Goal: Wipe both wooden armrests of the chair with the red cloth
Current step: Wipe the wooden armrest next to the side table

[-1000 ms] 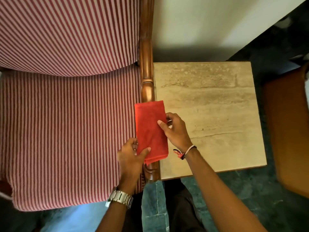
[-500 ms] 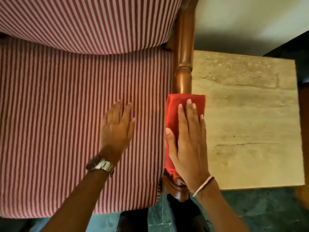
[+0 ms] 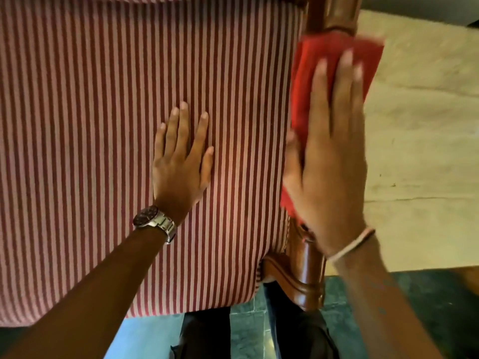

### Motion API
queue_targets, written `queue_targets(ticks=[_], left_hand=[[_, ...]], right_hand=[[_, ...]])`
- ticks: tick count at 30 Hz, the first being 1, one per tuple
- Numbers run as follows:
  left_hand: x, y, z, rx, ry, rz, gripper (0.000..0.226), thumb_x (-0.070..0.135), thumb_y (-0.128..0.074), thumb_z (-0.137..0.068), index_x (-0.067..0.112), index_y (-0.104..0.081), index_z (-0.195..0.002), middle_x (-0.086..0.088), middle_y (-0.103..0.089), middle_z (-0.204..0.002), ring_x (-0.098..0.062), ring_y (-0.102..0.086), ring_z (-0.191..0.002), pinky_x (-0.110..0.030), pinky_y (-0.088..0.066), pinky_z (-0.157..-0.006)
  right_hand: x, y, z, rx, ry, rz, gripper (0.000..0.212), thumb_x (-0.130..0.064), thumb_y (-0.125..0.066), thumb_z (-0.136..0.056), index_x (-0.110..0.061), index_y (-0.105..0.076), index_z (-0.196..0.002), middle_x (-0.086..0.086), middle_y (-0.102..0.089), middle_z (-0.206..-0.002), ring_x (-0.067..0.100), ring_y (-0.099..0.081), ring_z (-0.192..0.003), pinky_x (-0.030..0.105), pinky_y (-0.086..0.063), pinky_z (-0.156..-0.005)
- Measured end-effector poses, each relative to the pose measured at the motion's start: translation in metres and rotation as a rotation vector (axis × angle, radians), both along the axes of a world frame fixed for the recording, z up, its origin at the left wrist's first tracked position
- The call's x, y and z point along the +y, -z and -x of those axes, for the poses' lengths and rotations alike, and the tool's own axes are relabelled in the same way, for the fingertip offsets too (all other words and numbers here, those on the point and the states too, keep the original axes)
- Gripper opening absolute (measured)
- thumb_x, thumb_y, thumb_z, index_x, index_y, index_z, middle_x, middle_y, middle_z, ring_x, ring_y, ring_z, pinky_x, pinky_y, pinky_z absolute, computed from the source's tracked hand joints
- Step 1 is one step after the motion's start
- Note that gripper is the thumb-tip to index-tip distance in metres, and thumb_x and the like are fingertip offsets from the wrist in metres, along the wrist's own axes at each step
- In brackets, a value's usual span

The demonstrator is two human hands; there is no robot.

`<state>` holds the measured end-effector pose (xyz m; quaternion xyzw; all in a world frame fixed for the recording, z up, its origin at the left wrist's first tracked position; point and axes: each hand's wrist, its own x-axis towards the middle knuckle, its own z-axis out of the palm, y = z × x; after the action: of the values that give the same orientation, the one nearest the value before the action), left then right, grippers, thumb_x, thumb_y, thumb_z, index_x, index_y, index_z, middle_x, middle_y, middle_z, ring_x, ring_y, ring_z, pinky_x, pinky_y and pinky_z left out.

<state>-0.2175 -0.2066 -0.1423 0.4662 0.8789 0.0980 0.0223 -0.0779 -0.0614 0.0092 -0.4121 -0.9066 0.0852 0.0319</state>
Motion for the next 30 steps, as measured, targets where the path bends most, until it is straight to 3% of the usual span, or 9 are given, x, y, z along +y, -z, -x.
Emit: queue_targets(ticks=[4,12,18,26,30], left_hand=[[0.001,-0.001,0.002,-0.025,0.005,0.009,0.057,0.037,-0.031,-0.108,0.015,-0.023,-0.16,-0.02,-0.019,-0.167,-0.032,-0.016,-0.157,-0.049,-0.017,-0.128],[-0.003,0.004,-0.002,-0.032,0.008,-0.006,0.059,0.039,-0.03,-0.107,0.017,-0.019,-0.16,-0.019,-0.015,-0.168,-0.032,-0.013,-0.157,-0.048,-0.014,-0.128],[-0.003,0.002,-0.001,-0.029,0.011,0.0,0.059,0.038,-0.032,-0.106,0.015,-0.022,-0.16,-0.02,-0.017,-0.167,-0.033,-0.016,-0.156,-0.051,-0.019,-0.126],[-0.005,0.005,-0.001,-0.032,0.011,-0.013,0.06,0.039,-0.031,-0.106,0.017,-0.018,-0.161,-0.018,-0.014,-0.168,-0.031,-0.012,-0.157,-0.05,-0.018,-0.127],[-0.003,0.003,-0.001,-0.027,0.016,-0.003,0.06,0.039,-0.031,-0.106,0.015,-0.02,-0.16,-0.019,-0.014,-0.168,-0.032,-0.012,-0.157,-0.048,-0.014,-0.128]], right_hand=[[-0.046,-0.004,-0.041,-0.069,-0.012,0.077,0.076,-0.022,-0.051,-0.104,-0.012,-0.006,-0.164,0.012,0.002,-0.174,0.028,0.004,-0.162,0.054,-0.017,-0.13],[0.041,0.004,0.032,0.057,0.043,0.015,0.073,-0.028,-0.048,-0.103,-0.011,-0.012,-0.164,0.017,-0.005,-0.173,0.033,-0.003,-0.161,0.048,-0.026,-0.129],[-0.067,-0.001,-0.059,-0.084,0.032,0.09,0.083,-0.036,-0.054,-0.101,-0.015,-0.005,-0.164,0.011,0.003,-0.174,0.029,0.0,-0.162,0.044,-0.014,-0.131],[0.042,0.007,0.04,0.014,0.081,-0.047,0.075,-0.051,-0.041,-0.105,-0.012,-0.013,-0.163,0.018,-0.009,-0.172,0.034,-0.007,-0.161,0.049,-0.028,-0.128],[-0.008,0.005,-0.007,-0.019,0.036,0.041,0.077,-0.05,-0.042,-0.106,-0.015,-0.006,-0.165,0.012,0.001,-0.174,0.028,0.002,-0.162,0.05,-0.023,-0.129]])
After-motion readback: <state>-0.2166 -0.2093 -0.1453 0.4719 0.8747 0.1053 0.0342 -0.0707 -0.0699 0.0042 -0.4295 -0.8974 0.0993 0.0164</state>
